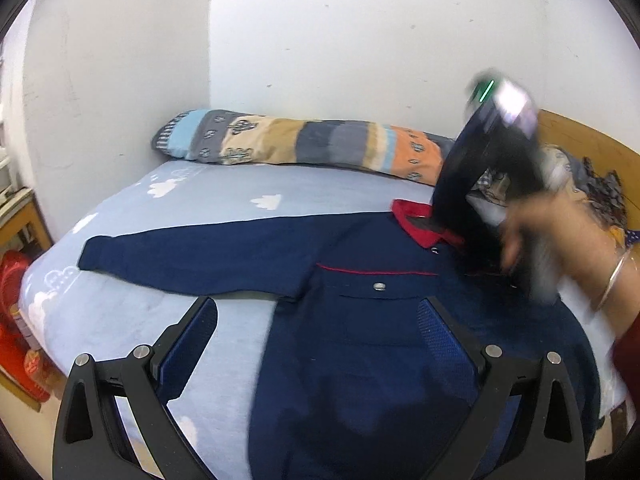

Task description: Fold large clothes

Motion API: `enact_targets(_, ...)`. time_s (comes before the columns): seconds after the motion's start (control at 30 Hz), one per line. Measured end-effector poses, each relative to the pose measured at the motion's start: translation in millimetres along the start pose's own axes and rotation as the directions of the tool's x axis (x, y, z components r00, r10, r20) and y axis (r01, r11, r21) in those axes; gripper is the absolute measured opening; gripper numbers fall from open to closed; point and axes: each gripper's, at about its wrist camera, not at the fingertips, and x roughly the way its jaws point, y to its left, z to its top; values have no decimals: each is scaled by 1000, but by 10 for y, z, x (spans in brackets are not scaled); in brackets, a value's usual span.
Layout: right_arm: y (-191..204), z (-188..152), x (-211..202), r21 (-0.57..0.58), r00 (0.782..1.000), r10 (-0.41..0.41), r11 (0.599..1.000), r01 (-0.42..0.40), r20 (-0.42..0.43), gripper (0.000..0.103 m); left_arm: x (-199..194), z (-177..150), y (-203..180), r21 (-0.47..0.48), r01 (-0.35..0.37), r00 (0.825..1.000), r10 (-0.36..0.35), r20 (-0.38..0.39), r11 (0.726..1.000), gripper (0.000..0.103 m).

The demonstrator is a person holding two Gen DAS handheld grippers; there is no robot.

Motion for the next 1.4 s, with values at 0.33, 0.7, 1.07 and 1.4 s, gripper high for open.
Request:
enact_targets(0.33,879,-976,1187,-139,979,-23,990,-6,-202,46,-15,11,108,-37,11,1000,-11,-12,999,100)
enact_targets(0.7,-323,-600,580,43,997,-55,997,58,-58,75,80,26,136,-69,-10,999,8,-34,998,100)
enact_targets(1.07,-1185,-912,876,248,969,-131,951,183,-209,71,424,15,156,-123,-46,991,30,-128,991,100)
enact_targets(1.4,-602,-1080,36,155,967,-46,984,87,-250,74,655,-32,307,-265,-27,973,-36,-228,964,100)
